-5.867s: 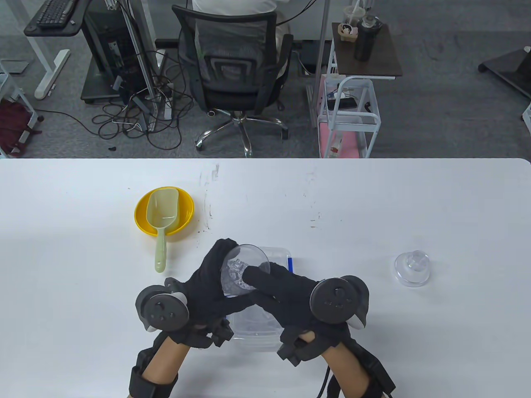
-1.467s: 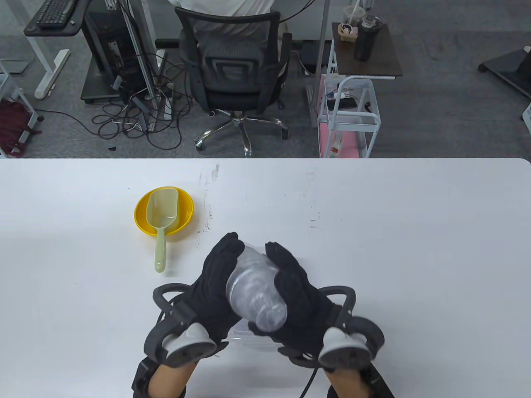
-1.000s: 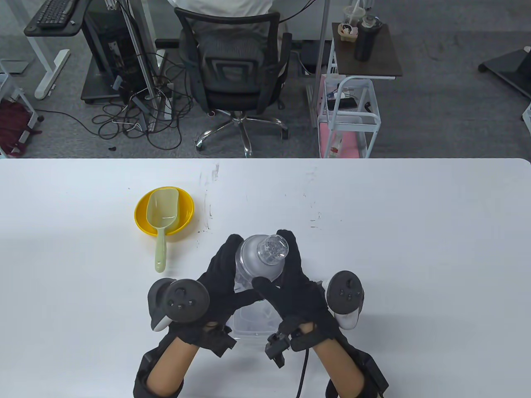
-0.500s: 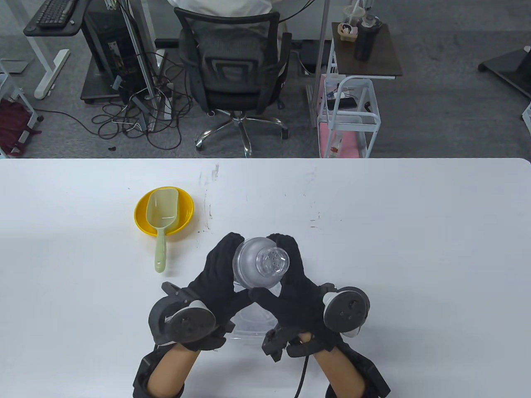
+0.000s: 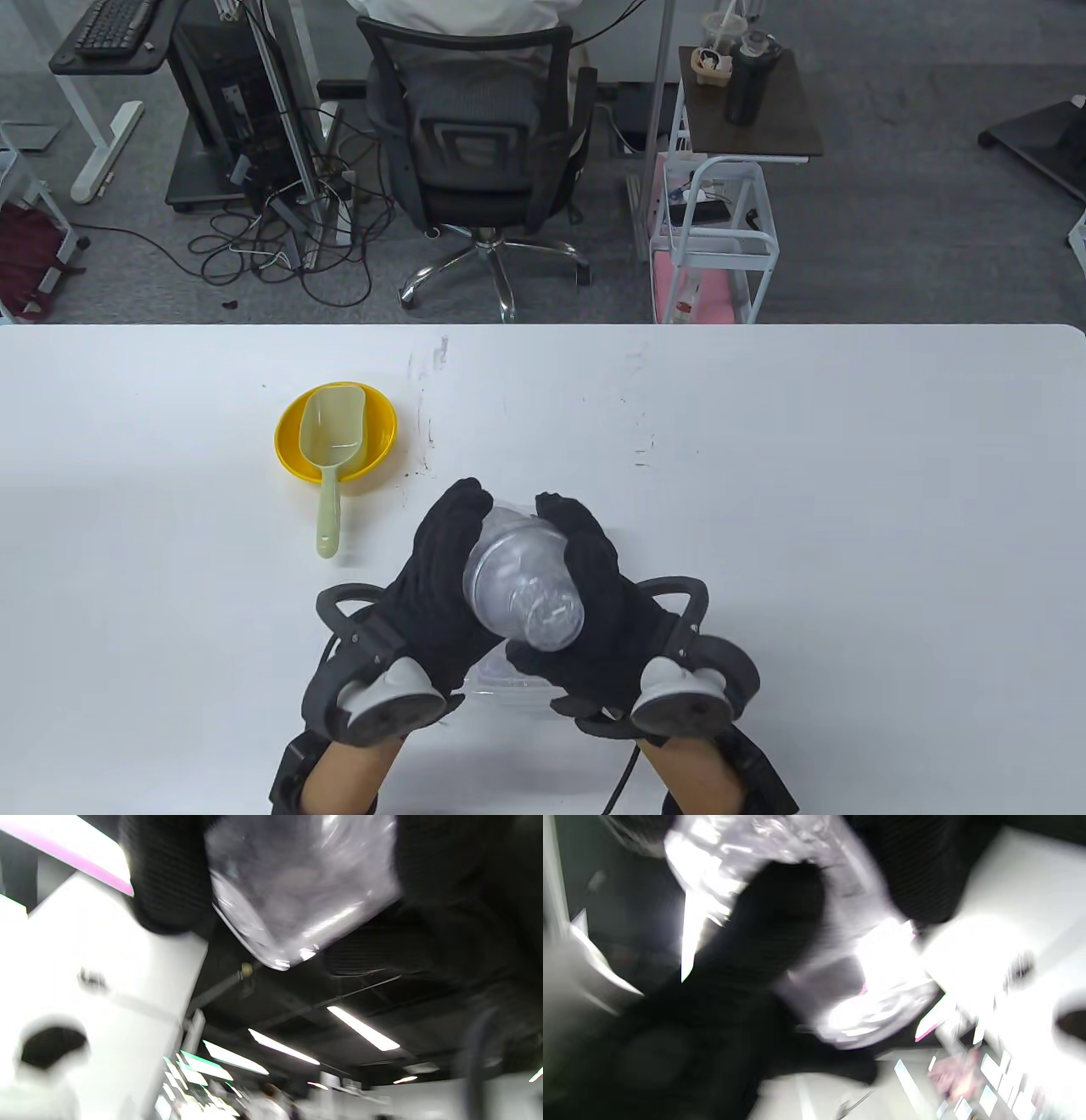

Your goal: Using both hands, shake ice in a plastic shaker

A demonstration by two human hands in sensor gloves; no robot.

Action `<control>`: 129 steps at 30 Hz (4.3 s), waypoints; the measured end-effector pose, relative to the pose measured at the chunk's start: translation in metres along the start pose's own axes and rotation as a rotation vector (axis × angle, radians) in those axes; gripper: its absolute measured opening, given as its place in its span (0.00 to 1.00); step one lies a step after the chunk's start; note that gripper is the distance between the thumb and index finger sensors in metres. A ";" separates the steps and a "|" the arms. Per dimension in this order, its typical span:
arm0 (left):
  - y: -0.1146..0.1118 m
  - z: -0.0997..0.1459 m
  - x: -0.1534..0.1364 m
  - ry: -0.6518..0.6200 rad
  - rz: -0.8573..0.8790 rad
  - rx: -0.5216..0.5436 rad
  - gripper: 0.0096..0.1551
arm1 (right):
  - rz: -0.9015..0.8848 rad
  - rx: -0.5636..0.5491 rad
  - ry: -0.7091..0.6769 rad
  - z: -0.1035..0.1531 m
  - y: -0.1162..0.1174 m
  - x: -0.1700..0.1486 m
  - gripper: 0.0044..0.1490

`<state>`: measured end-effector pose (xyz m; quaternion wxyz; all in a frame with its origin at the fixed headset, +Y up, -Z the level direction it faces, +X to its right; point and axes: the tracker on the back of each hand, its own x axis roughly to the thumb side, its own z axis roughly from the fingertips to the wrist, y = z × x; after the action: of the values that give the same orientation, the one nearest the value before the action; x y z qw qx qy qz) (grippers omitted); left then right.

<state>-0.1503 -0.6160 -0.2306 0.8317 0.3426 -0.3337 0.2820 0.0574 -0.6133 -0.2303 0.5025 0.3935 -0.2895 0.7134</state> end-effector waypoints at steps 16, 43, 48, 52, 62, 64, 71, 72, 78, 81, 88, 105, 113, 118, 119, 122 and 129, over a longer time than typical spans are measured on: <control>0.021 -0.009 0.030 -0.129 -0.310 0.176 0.67 | 0.056 -0.102 -0.189 -0.003 -0.004 0.024 0.78; -0.004 -0.005 -0.007 0.084 0.075 -0.075 0.66 | -0.044 0.045 0.162 -0.003 0.000 -0.009 0.61; -0.007 -0.006 -0.006 0.086 -0.017 -0.163 0.65 | -0.183 0.111 0.303 -0.003 -0.012 -0.024 0.77; -0.013 -0.005 -0.007 0.125 0.111 -0.210 0.64 | -0.320 0.141 0.360 -0.003 -0.020 -0.035 0.79; -0.024 -0.004 -0.002 0.146 0.176 -0.310 0.62 | -0.274 0.174 0.434 -0.001 -0.042 -0.043 0.78; -0.024 -0.004 -0.002 0.155 0.173 -0.321 0.62 | -0.265 0.176 0.438 -0.001 -0.043 -0.043 0.78; -0.022 -0.003 -0.002 0.166 0.154 -0.332 0.58 | -0.216 0.158 0.440 -0.001 -0.049 -0.043 0.79; -0.022 -0.003 -0.001 0.164 0.147 -0.328 0.57 | -0.202 0.147 0.441 -0.001 -0.051 -0.042 0.79; -0.018 -0.003 0.003 0.158 0.121 -0.319 0.55 | -0.106 0.059 0.446 0.001 -0.069 -0.040 0.78; -0.016 -0.002 0.005 0.172 0.128 -0.324 0.54 | -0.021 0.016 0.447 0.002 -0.081 -0.039 0.78; -0.010 0.006 0.002 0.199 -0.014 -0.336 0.54 | 0.133 -0.053 0.446 0.004 -0.105 -0.037 0.78; -0.005 0.069 -0.040 0.317 -0.421 -0.438 0.53 | 0.465 -0.127 0.642 0.029 -0.155 -0.107 0.80; -0.010 0.083 -0.052 0.380 -0.555 -0.490 0.52 | 0.497 -0.156 0.907 0.053 -0.175 -0.171 0.81; -0.018 0.084 -0.057 0.446 -0.555 -0.511 0.53 | 0.445 -0.197 1.037 0.062 -0.182 -0.202 0.80; -0.018 0.084 -0.058 0.446 -0.566 -0.518 0.53 | 0.428 -0.212 1.058 0.063 -0.183 -0.208 0.80; -0.020 0.085 -0.059 0.451 -0.585 -0.533 0.53 | 0.411 -0.223 1.113 0.069 -0.186 -0.221 0.78; -0.021 0.087 -0.062 0.481 -0.561 -0.552 0.52 | 0.507 -0.244 1.178 0.078 -0.187 -0.233 0.65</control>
<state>-0.2057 -0.7092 -0.2384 0.9898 0.1101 -0.0884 0.0182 0.2983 -0.7291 -0.3847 0.4340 -0.2038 -0.1281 0.8681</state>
